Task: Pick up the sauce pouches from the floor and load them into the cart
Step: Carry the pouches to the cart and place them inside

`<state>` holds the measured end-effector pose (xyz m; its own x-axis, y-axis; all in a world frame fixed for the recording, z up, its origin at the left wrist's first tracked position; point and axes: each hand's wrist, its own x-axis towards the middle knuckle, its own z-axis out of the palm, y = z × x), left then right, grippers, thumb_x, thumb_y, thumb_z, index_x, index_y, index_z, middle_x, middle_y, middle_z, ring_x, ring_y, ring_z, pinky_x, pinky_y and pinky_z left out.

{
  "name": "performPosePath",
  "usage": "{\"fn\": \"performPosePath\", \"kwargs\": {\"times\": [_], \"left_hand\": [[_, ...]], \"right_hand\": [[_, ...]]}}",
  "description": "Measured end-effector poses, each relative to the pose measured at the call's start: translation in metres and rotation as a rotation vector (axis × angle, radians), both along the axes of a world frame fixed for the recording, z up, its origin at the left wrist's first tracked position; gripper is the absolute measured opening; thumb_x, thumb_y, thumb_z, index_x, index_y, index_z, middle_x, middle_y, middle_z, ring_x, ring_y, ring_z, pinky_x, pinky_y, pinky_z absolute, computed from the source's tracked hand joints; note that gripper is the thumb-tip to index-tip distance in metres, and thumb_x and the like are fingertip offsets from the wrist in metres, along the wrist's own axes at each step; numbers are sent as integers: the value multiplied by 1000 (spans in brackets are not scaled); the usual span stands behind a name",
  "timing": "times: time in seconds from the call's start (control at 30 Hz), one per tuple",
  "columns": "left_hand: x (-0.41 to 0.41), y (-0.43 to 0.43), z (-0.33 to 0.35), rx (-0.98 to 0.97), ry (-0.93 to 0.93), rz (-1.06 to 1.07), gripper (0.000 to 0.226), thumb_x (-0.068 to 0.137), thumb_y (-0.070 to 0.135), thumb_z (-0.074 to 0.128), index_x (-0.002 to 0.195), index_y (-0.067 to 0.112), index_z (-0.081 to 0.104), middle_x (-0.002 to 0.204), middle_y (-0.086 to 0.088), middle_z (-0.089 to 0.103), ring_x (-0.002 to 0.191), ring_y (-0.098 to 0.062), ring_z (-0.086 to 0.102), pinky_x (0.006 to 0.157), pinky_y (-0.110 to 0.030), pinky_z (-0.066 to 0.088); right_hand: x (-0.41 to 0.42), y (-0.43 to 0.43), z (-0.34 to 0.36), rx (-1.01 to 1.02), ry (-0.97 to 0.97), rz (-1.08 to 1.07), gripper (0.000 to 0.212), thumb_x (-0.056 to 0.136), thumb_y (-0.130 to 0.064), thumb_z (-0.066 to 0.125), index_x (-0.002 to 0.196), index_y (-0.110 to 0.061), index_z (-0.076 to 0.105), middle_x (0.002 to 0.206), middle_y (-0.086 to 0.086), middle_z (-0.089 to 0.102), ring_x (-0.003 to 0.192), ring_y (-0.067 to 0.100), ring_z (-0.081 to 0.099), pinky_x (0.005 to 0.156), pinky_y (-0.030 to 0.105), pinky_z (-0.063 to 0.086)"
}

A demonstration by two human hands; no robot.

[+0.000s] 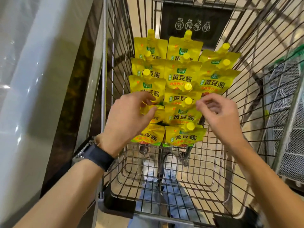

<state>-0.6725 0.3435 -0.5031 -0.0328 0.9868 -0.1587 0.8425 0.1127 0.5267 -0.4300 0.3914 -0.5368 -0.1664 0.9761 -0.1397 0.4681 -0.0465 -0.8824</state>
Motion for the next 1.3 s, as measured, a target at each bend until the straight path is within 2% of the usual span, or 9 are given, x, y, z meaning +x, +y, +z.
{"fn": "performPosePath", "kwargs": {"times": [0.13, 0.27, 0.37, 0.43, 0.6, 0.83, 1.07, 1.2, 1.3], "left_hand": [[-14, 25, -7, -171, 337, -195, 60, 86, 22, 68, 142, 24, 48, 121, -6, 61, 114, -31, 57, 94, -49, 50], [-11, 45, -25, -345, 470, -306, 31, 95, 15, 61, 125, 23, 65, 115, -8, 69, 110, -34, 65, 93, -46, 53], [-18, 58, -19, -349, 481, -310, 27, 97, 20, 61, 123, 18, 66, 112, -11, 69, 107, -35, 65, 92, -45, 54], [-24, 64, -14, -332, 474, -297, 27, 96, 26, 63, 122, 18, 67, 110, -10, 70, 106, -34, 65, 92, -44, 54], [-11, 67, -22, -383, 548, -360, 29, 99, 21, 57, 128, 20, 61, 112, -8, 68, 106, -32, 65, 86, -40, 52], [2, 61, -36, -343, 606, -350, 39, 99, 5, 50, 129, 25, 63, 115, -8, 67, 107, -32, 65, 86, -40, 51], [7, 60, -43, -269, 660, -295, 34, 98, 6, 51, 121, 26, 67, 108, -4, 68, 101, -30, 67, 77, -37, 47], [4, 58, -43, -326, 634, -332, 42, 97, 4, 51, 129, 28, 62, 116, -4, 67, 108, -31, 65, 85, -38, 48], [1, 60, -42, -338, 668, -349, 39, 97, 5, 53, 128, 26, 63, 115, -4, 68, 107, -31, 66, 86, -38, 51]], "right_hand": [[4, 48, -11, 123, -330, 59, 30, 81, -14, 69, 110, -15, 65, 107, 8, 63, 98, 22, 62, 86, 42, 53], [-12, 97, -29, -106, -555, 543, 37, 83, -23, 76, 118, -15, 68, 116, 8, 68, 112, 30, 59, 89, 35, 45], [-21, 114, -35, -91, -520, 602, 8, 83, -21, 75, 78, -17, 71, 77, 5, 67, 82, 30, 62, 69, 30, 44], [-16, 122, -32, -85, -487, 551, 30, 83, -18, 76, 61, -26, 57, 63, -7, 55, 64, 16, 53, 57, 18, 37], [-13, 129, -43, -172, -447, 558, 21, 74, -29, 83, 80, -13, 70, 74, -2, 67, 69, 15, 59, 65, 33, 46], [-35, 140, -44, -83, -450, 508, 24, 76, -22, 82, 88, -5, 70, 73, 1, 61, 68, 18, 54, 62, 30, 38], [-35, 132, -45, -48, -524, 615, 34, 71, -25, 86, 100, -19, 69, 109, 4, 68, 105, 24, 60, 89, 38, 49], [-16, 85, -9, 341, -174, 220, 17, 78, -10, 74, 79, -12, 57, 79, 2, 60, 74, 19, 57, 68, 36, 50], [-11, 51, 2, 242, -290, 446, 21, 80, -29, 74, 91, -16, 63, 90, 1, 65, 81, 18, 61, 72, 40, 53]]}}
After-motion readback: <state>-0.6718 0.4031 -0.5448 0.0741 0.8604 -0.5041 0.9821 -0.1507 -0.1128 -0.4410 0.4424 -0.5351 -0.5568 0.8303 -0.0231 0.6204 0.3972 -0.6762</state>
